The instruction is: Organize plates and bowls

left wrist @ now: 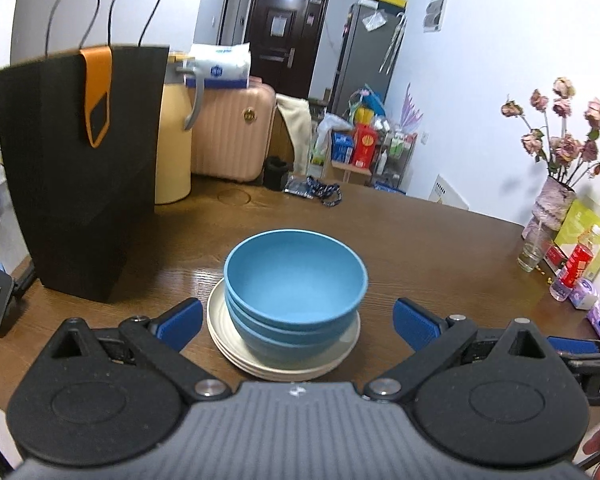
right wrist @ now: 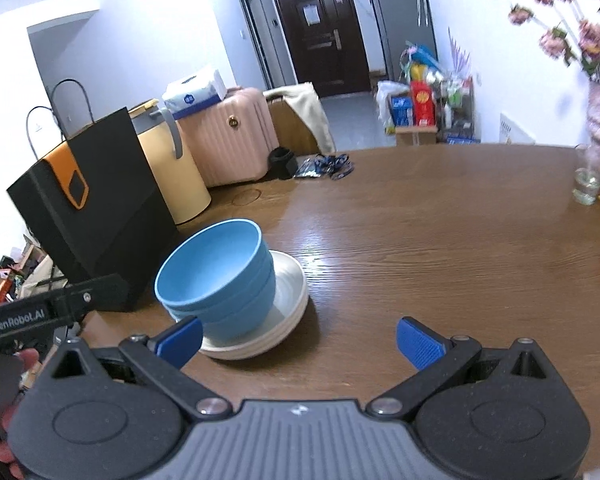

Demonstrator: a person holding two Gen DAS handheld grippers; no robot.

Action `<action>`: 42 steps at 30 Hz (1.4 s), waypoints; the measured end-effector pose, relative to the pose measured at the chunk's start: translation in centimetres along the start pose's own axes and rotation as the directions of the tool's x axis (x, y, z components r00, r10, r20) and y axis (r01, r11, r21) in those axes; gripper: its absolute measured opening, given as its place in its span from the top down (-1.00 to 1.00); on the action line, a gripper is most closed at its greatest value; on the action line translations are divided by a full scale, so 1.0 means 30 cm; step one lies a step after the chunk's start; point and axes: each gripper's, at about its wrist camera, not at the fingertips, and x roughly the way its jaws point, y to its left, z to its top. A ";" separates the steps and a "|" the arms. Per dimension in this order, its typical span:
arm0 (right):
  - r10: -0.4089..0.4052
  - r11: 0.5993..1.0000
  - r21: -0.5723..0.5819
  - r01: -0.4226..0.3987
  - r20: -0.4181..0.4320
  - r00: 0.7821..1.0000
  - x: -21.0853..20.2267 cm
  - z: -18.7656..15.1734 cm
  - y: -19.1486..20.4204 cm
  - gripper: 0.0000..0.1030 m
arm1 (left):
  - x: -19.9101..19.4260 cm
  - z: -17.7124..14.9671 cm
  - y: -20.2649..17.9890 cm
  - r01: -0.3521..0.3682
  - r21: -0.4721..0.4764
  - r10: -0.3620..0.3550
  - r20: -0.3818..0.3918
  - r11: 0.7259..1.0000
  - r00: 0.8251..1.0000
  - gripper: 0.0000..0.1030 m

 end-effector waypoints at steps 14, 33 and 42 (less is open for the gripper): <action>-0.093 0.996 0.027 0.090 0.108 0.990 -0.336 -0.270 -0.007 -1.00 | -0.272 -0.206 -0.098 0.025 0.115 -0.028 0.031 0.993 0.999 -1.00; -0.143 0.990 0.020 0.142 0.162 0.976 -0.475 -0.362 0.026 -1.00 | -0.362 -0.273 -0.122 0.077 0.134 -0.082 0.031 0.988 0.996 -1.00; -0.145 0.989 0.023 0.144 0.170 0.975 -0.483 -0.365 0.025 -1.00 | -0.368 -0.271 -0.129 0.079 0.141 -0.084 0.033 0.987 0.996 -1.00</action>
